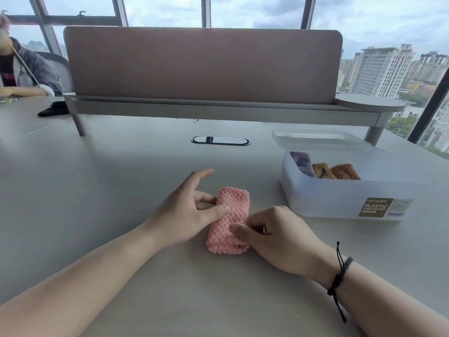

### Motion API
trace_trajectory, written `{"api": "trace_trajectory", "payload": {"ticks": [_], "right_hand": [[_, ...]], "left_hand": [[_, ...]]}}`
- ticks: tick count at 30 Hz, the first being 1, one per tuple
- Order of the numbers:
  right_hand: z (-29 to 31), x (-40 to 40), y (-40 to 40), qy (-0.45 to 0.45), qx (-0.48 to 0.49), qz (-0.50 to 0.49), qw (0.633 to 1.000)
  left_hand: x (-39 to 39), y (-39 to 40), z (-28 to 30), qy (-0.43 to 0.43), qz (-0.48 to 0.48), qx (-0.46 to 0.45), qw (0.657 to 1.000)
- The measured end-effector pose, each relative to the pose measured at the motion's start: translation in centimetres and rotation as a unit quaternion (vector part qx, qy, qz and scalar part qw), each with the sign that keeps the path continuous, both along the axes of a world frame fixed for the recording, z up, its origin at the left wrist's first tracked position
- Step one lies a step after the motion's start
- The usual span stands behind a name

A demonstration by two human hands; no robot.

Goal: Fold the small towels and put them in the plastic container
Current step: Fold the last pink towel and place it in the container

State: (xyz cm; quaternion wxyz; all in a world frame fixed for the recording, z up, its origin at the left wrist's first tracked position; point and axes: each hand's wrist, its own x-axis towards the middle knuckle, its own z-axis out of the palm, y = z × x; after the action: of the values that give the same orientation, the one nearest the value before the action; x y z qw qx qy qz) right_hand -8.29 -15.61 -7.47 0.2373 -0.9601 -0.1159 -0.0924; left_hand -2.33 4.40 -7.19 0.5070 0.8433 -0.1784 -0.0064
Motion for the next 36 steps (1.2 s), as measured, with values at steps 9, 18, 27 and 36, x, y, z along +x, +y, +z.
{"api": "trace_trajectory", "payload": {"ticks": [9, 18, 27, 36], "right_hand": [[-0.3, 0.0, 0.1, -0.037, 0.056, 0.007, 0.998], [0.3, -0.1, -0.2, 0.016, 0.251, -0.004, 0.968], [6.7, -0.8, -4.4, 0.046, 0.473, 0.023, 0.879], [12.0, 4.5, -16.5, 0.140, 0.293, -0.129, 0.937]], "left_hand": [[-0.9, -1.4, -0.3, 0.112, -0.033, -0.180, 0.977], [-1.5, -2.1, 0.8, 0.195, -0.066, -0.300, 0.932], [-1.9, -7.6, 7.0, 0.071, -0.085, -0.195, 0.975], [3.7, -17.2, 8.9, -0.070, -0.064, -0.029, 0.995]]}}
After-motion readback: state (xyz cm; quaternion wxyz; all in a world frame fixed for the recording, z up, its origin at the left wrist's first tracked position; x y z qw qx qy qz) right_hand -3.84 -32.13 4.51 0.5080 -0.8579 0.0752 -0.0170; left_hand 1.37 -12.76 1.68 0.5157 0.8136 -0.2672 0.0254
